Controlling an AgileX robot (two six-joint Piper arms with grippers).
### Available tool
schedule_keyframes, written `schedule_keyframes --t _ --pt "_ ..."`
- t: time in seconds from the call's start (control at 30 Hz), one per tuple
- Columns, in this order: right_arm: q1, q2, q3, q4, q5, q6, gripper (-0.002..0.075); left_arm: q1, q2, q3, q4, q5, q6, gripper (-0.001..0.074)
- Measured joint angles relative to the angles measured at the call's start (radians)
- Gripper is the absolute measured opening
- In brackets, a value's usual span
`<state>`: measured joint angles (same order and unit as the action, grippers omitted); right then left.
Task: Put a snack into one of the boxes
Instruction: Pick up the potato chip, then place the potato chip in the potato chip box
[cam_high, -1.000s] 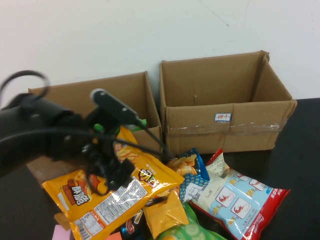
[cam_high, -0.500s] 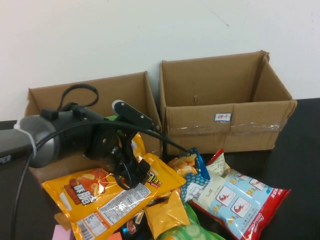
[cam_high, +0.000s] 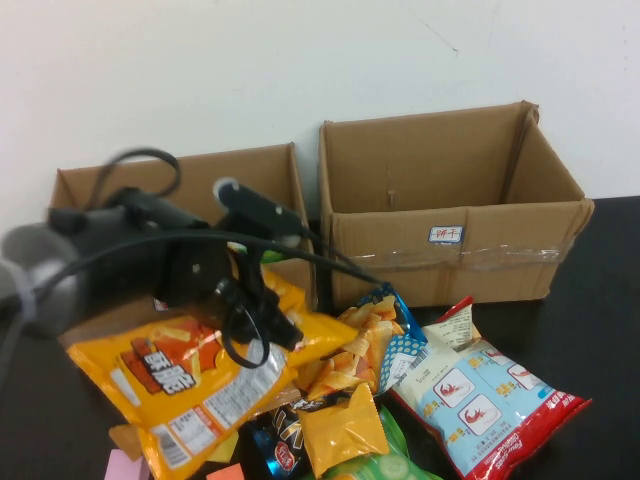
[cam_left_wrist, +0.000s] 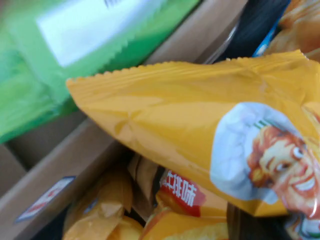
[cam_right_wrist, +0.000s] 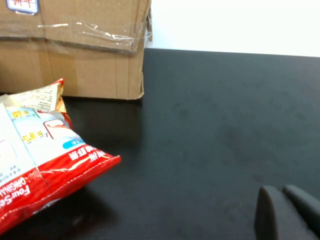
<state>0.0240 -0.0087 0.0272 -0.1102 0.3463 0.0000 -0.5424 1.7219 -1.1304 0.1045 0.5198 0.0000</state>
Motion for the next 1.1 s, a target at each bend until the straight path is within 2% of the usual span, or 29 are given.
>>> schedule_keyframes --t 0.3,0.43,0.53,0.7,0.8,0.9,1.1 --pt "0.000 0.000 0.000 0.000 0.000 0.000 0.0000 -0.059 -0.360 0.000 0.015 0.107 -0.065 0.0176" --pt "0.000 0.000 0.000 0.000 0.000 0.000 0.0000 -0.047 -0.496 0.000 0.153 0.009 -0.198 0.0176" --pt "0.000 0.000 0.000 0.000 0.000 0.000 0.0000 0.028 -0.555 0.000 0.337 -0.170 -0.386 0.0176" --pt "0.000 0.000 0.000 0.000 0.000 0.000 0.0000 0.261 -0.540 0.000 0.630 -0.585 -0.745 0.0176" --pt "0.000 0.000 0.000 0.000 0.000 0.000 0.0000 0.371 -0.462 0.000 0.765 -0.761 -0.912 0.0176" --pt "0.000 0.000 0.000 0.000 0.000 0.000 0.0000 0.447 -0.355 0.000 0.812 -0.852 -0.983 0.0175" --pt "0.000 0.000 0.000 0.000 0.000 0.000 0.0000 0.531 -0.134 0.002 0.779 -0.945 -0.993 0.0174"
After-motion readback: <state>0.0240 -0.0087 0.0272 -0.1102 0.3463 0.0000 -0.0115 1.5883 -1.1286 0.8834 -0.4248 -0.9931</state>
